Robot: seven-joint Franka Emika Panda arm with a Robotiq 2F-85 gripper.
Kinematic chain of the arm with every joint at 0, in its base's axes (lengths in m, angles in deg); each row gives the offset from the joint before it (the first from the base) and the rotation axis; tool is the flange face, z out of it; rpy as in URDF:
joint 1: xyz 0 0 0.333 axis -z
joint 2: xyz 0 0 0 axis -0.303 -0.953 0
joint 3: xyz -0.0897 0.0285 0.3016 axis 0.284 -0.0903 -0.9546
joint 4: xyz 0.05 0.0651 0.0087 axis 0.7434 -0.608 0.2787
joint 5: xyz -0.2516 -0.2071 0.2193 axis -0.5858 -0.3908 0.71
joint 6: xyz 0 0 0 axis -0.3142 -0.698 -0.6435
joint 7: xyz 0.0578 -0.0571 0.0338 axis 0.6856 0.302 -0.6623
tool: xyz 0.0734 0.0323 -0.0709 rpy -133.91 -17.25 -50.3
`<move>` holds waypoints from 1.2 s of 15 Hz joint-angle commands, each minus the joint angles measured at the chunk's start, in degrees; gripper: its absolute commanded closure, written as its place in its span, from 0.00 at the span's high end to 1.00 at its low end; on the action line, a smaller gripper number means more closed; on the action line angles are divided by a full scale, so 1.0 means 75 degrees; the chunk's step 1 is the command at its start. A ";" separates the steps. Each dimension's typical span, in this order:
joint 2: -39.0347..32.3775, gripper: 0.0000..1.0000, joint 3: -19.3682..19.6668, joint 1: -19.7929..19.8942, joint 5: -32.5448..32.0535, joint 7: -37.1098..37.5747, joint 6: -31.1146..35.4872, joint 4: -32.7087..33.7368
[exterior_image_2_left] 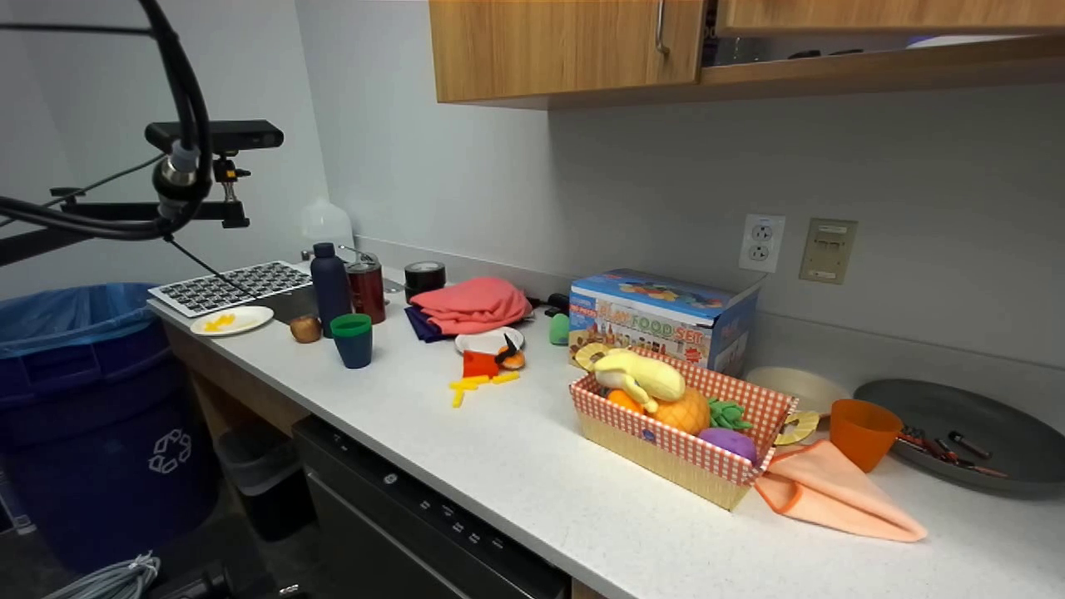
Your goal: Open the left and right cabinet doors, respectively
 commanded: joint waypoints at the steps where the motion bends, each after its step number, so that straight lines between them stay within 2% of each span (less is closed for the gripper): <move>1: -0.0023 1.00 -0.0030 0.0056 0.0075 -0.0074 -0.0026 0.0036; 6: -0.0022 1.00 -0.0026 0.0056 0.0078 -0.0080 -0.0025 0.0035; 7: -0.0020 1.00 -0.0101 0.0155 -0.0027 -0.0010 -0.0584 0.0160; 9: -0.0033 1.00 -0.0097 0.0055 0.0026 -0.0237 -0.1098 0.0307; 10: -0.0672 1.00 -0.0919 -0.0027 -0.0101 0.0675 -0.0531 0.0336; 11: -0.0758 1.00 -0.1211 0.0203 -0.0485 0.0954 -0.0386 0.0332; 13: -0.1055 1.00 -0.1763 0.0255 -0.1040 0.1606 -0.0684 0.0481; 16: -0.1629 1.00 -0.2160 0.0178 -0.1638 0.2280 -0.1189 0.1021; 18: -0.1899 1.00 -0.2142 0.0133 -0.1916 0.2512 -0.1579 0.1332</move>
